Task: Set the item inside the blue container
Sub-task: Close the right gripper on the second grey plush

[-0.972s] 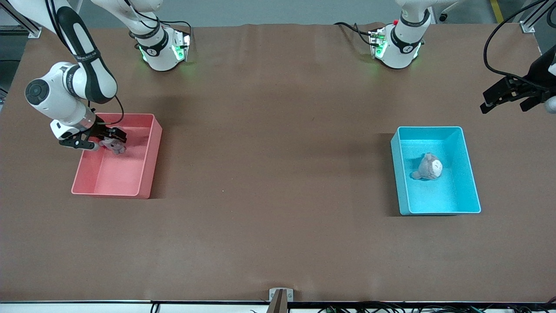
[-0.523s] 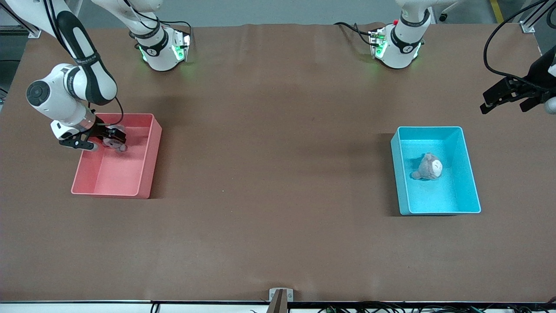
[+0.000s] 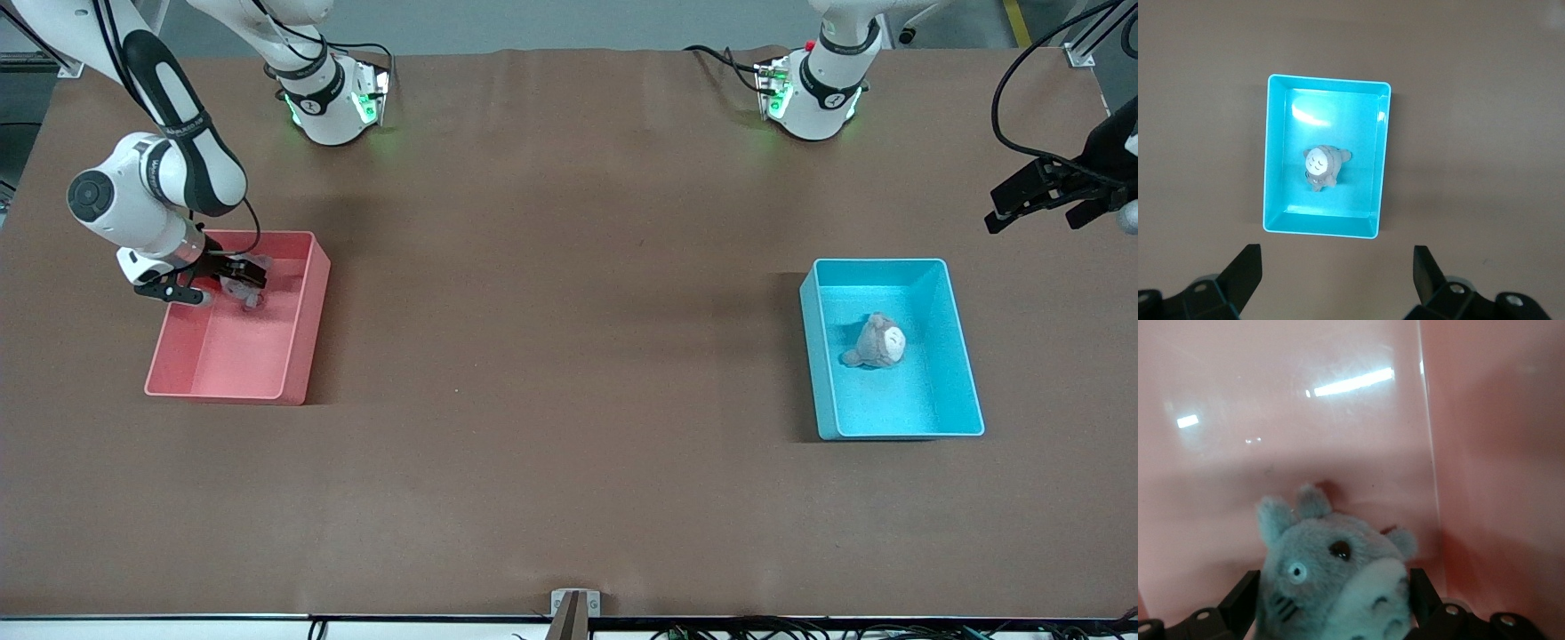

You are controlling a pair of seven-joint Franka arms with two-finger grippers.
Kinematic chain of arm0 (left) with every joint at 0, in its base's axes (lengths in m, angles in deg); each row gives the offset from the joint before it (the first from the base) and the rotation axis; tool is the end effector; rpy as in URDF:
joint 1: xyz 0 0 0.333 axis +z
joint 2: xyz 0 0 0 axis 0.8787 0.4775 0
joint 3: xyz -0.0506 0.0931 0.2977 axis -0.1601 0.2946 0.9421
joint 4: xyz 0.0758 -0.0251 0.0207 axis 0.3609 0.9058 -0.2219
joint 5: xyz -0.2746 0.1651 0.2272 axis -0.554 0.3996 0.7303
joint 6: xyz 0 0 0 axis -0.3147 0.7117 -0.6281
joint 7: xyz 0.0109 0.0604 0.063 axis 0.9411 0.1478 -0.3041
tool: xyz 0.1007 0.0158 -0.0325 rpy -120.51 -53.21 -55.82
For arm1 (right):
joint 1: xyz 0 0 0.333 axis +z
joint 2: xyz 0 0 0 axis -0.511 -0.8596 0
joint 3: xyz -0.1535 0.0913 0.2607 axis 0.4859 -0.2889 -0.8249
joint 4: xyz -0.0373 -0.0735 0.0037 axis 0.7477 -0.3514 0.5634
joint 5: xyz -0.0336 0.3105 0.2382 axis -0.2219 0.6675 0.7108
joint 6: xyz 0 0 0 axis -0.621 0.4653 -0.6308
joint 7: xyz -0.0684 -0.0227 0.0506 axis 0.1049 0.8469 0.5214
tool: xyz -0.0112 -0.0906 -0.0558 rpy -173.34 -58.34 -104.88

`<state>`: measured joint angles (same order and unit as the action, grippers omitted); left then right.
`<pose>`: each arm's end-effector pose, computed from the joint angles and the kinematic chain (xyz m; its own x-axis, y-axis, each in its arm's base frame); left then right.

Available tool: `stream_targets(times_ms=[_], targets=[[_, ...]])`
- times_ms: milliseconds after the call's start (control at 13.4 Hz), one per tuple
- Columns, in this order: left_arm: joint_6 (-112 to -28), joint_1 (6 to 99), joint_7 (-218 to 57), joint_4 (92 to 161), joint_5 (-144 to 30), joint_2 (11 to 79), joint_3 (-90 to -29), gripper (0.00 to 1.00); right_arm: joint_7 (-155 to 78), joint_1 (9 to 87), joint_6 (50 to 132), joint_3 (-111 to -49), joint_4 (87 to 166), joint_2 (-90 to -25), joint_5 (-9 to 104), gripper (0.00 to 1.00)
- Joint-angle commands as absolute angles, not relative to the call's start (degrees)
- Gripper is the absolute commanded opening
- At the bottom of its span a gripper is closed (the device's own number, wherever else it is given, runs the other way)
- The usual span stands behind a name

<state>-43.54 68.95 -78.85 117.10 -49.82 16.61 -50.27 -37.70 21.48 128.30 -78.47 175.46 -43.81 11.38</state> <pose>0.5391 -0.0187 0.6486 0.9971 0.0602 0.0459 0.0589 -0.9978 0.0295 0.4178 -0.1238 0.1951 0.9778 -0.1914 -0.0851 -0.1916 -0.9815 0.0054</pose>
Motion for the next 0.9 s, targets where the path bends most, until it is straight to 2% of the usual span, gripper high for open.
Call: stream_targets(times_ms=[0,299,822], targets=[[-43.0,69.5,-79.0,115.9,-51.1,17.0,-50.5,1.00,-40.6,20.8,128.1,-79.2,176.5,-43.3,10.6,0.97],[-43.1,69.5,-79.0,115.9,-51.1,17.1,-50.5,1.00,-40.8,20.9,128.0,-79.2,176.5,-43.3,10.6,0.97],[-43.1,69.5,-79.0,115.9,-51.1,17.1,-50.5,1.00,-40.8,20.9,127.1,-79.3,176.5,-43.4,10.6,0.84]])
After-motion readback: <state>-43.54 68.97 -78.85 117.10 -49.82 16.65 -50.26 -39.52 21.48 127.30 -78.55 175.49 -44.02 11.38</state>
